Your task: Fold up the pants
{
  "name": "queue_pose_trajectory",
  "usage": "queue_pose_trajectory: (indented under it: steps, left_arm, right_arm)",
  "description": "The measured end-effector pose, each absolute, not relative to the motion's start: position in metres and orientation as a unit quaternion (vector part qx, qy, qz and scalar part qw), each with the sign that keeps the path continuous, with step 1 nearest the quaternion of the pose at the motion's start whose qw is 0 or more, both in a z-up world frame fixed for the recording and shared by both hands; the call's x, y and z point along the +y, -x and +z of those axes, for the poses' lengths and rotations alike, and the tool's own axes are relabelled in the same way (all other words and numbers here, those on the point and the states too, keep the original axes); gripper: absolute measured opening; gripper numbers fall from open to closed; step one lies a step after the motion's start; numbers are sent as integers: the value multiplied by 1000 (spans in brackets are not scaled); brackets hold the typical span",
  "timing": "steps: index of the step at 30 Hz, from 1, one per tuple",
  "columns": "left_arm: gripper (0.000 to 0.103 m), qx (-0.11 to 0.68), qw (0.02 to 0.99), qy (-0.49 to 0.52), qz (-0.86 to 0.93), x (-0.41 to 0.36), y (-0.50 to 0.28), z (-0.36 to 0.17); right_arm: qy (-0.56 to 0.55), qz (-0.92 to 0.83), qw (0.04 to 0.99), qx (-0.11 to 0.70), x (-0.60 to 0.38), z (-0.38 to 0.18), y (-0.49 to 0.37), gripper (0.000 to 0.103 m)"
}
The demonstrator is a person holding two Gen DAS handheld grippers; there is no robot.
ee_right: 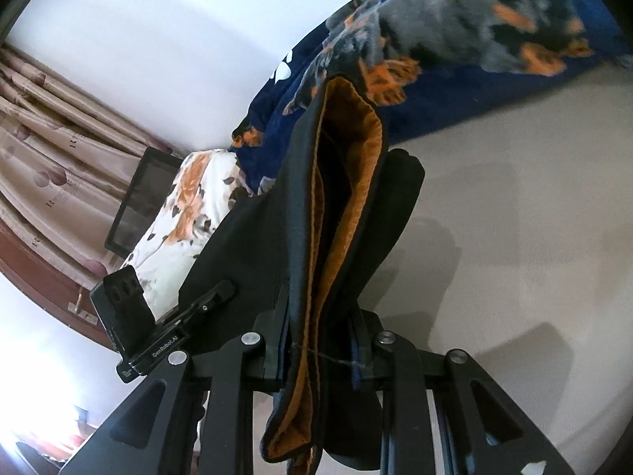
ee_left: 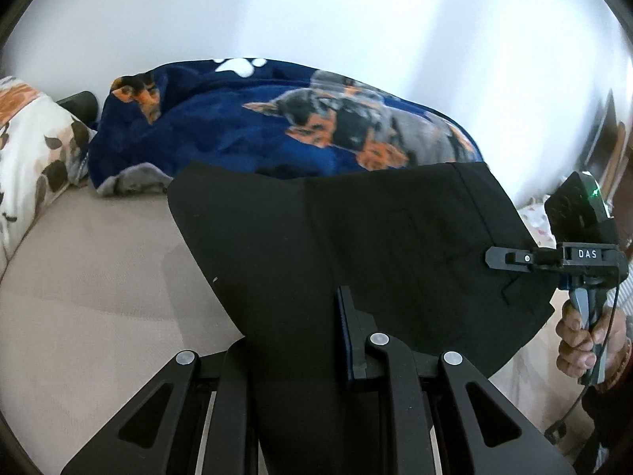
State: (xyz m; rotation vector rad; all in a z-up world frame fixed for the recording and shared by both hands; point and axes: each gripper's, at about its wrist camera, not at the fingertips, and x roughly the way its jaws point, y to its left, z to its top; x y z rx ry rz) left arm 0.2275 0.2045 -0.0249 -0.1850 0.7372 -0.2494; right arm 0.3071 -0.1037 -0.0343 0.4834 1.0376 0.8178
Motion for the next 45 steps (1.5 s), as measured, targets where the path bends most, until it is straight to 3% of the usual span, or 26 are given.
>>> queue_pose_trajectory:
  steps: [12,21,36,45]
  left_arm:
    - [18,366,920,108,-96,239,-289,-57]
    - [19,365,920,115,-90,247,-292,-75]
    - [38,379,918,106,-52,248,-294,-82]
    - [46,383,919,85,-28,244,-294,-83]
  right_arm:
    - [-212,365,767,483,-75,-60,-368,22]
    - [-209,343,773,491,-78,-79,-377,22]
    - [-139,281,825,470,-66,-84,-365,30]
    - [-62,217,870,438,-50,-77,-349,42]
